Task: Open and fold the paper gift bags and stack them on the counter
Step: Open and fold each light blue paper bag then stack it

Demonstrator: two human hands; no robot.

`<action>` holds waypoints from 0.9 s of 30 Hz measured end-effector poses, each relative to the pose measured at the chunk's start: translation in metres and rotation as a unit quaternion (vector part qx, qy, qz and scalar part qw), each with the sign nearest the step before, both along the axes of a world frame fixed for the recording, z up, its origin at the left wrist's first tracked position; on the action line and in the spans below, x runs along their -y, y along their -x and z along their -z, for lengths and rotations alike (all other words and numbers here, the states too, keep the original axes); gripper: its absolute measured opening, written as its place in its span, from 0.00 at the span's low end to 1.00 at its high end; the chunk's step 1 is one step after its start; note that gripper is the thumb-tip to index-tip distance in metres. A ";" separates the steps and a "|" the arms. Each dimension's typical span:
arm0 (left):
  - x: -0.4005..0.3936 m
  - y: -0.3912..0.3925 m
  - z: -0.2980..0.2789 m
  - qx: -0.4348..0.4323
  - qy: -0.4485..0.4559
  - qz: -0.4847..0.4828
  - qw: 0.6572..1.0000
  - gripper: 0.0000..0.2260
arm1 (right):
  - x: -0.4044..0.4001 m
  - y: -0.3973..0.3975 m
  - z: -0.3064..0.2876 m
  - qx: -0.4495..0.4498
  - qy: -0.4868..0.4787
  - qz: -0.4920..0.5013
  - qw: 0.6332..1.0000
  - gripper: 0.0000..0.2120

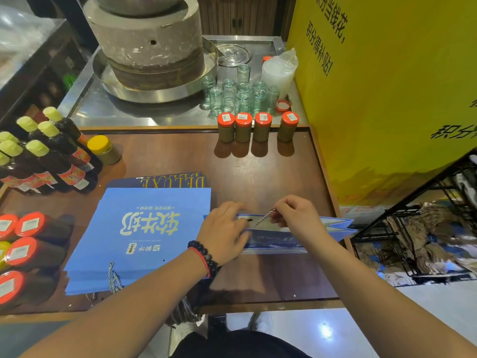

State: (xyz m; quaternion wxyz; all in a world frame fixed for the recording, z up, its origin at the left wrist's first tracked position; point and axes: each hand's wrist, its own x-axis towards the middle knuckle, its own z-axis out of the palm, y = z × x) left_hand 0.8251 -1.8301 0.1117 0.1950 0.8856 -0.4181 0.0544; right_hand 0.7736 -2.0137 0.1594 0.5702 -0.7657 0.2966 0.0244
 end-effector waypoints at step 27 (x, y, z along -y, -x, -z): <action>0.008 -0.006 0.002 -0.023 0.000 -0.017 1.000 0.04 | 0.056 0.077 0.003 0.137 -0.063 0.325 0.934 0.11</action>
